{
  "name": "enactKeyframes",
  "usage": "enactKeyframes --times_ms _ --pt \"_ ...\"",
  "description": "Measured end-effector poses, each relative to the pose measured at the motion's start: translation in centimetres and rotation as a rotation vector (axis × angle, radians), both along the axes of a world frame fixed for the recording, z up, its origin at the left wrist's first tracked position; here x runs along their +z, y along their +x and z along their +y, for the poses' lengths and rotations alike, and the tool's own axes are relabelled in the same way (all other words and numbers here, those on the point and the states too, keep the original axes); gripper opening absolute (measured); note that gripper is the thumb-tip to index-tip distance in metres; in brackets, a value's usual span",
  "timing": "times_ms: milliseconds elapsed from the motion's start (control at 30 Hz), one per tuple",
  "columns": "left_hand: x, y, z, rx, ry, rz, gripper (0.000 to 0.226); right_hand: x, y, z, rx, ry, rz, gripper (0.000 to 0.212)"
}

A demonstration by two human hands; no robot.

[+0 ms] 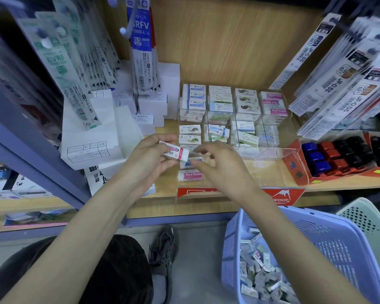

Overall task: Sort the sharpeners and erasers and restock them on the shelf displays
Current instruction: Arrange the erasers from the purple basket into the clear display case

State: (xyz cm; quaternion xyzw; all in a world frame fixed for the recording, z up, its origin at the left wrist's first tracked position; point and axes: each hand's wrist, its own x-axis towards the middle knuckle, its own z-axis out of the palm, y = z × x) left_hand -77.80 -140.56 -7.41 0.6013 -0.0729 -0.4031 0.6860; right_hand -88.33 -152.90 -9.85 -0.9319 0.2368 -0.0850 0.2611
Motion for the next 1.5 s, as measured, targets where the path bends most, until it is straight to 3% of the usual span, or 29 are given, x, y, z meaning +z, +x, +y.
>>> enactKeyframes --times_ms 67,100,300,467,567,667,767,867,967,1033,1100,1233,1500 --pt "-0.3 -0.4 -0.1 -0.053 -0.025 -0.019 0.021 1.2 -1.3 1.6 -0.053 0.304 -0.229 0.035" --pt "-0.4 -0.7 -0.3 -0.078 -0.037 -0.027 0.021 1.2 -1.8 2.3 -0.055 0.345 -0.274 0.036" --pt "-0.3 -2.0 -1.5 -0.176 -0.098 -0.020 0.020 0.4 -2.9 1.9 -0.168 0.457 -0.378 0.024" --pt "-0.5 -2.4 -2.9 -0.202 0.060 -0.171 0.027 1.1 -4.0 0.6 -0.236 0.394 -0.441 0.030" --pt "-0.5 -3.1 -4.2 -0.142 0.092 -0.166 0.031 0.8 -4.6 -0.3 -0.245 0.341 -0.395 0.022" --pt "-0.9 -3.0 -5.7 0.004 0.118 -0.137 0.032 0.6 -4.9 -0.9 -0.191 0.458 -0.391 0.019" --pt "-1.0 -2.5 -6.8 -0.001 0.174 -0.248 0.015 0.9 -4.7 -2.6 -0.145 0.358 -0.378 0.023" --pt "-0.9 -2.4 -7.4 -0.113 0.164 -0.349 0.014 1.5 -4.1 -5.5 0.051 0.206 -0.264 0.046" --pt "-1.1 -2.2 -7.7 -0.205 0.195 -0.376 0.018 1.0 -3.2 -7.5 0.237 0.050 -0.180 0.033" --pt "-1.2 -2.0 -7.8 -0.194 0.236 -0.383 0.039 0.5 -2.6 -8.4 0.226 -0.048 -0.155 0.030" --pt "-1.1 -1.7 -7.9 -0.097 0.266 -0.435 0.046 0.4 -1.8 -9.4 0.158 -0.190 -0.143 0.031" --pt "-0.8 -1.2 -8.0 0.057 0.258 -0.448 0.023 -0.7 0.7 -11.1 0.116 -0.625 -0.051 0.023" --pt "-1.1 -1.1 -8.2 0.029 0.250 -0.393 0.012 -1.3 2.8 -11.1 0.208 -0.651 0.186 0.026"
